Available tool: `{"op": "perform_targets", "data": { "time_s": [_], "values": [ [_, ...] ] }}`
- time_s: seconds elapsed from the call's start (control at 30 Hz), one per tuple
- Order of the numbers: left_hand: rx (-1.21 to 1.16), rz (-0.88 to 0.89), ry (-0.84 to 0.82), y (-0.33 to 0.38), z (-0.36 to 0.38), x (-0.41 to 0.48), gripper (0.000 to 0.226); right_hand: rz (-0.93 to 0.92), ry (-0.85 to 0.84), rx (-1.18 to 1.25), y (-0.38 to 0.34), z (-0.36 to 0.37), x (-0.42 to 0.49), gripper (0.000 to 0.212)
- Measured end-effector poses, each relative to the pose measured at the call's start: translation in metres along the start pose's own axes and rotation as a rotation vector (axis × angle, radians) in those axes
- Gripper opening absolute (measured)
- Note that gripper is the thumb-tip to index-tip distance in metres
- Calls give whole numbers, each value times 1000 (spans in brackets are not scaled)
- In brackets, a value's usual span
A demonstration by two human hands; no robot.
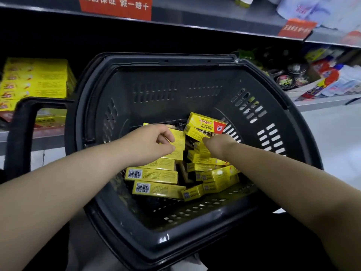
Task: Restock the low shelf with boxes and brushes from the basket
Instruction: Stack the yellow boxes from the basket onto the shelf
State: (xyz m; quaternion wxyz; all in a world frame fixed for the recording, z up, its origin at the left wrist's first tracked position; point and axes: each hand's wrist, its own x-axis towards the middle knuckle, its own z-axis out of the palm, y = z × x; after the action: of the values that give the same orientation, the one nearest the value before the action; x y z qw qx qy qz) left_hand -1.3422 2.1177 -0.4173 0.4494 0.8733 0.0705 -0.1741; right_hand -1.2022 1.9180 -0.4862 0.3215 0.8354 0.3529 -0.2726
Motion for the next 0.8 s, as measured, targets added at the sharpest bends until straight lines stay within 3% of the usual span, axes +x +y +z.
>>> {"op": "perform_targets", "data": {
  "time_s": [0.07,0.17,0.3,0.4,0.57,0.63,0.73,0.8],
  "values": [
    [2,-8,-5,0,-1,0,15,-4,48,-52,-4,-7,0,37],
    [-11,-28,17,-2,-3,3,20,-12,164,60,-12,-31,-6,46],
    [-80,-119,47,-2,-4,2,63,-29,458,711,-28,-78,-30,28],
    [-219,-166,93,0,-7,2,68,-116,384,1310,-43,-106,-43,35],
    [-460,-235,206,-4,-13,7,55,-301,218,1547,-26,-101,-44,28],
    [-506,-273,172,-6,-14,8,62,-170,132,1395,-12,-74,-30,35],
    [-566,-294,139,-9,-14,9,75,36,-113,534,-3,-17,-9,49],
    [-588,-305,132,-7,-15,8,83,46,-273,310,-8,11,-4,62]
  ]
}}
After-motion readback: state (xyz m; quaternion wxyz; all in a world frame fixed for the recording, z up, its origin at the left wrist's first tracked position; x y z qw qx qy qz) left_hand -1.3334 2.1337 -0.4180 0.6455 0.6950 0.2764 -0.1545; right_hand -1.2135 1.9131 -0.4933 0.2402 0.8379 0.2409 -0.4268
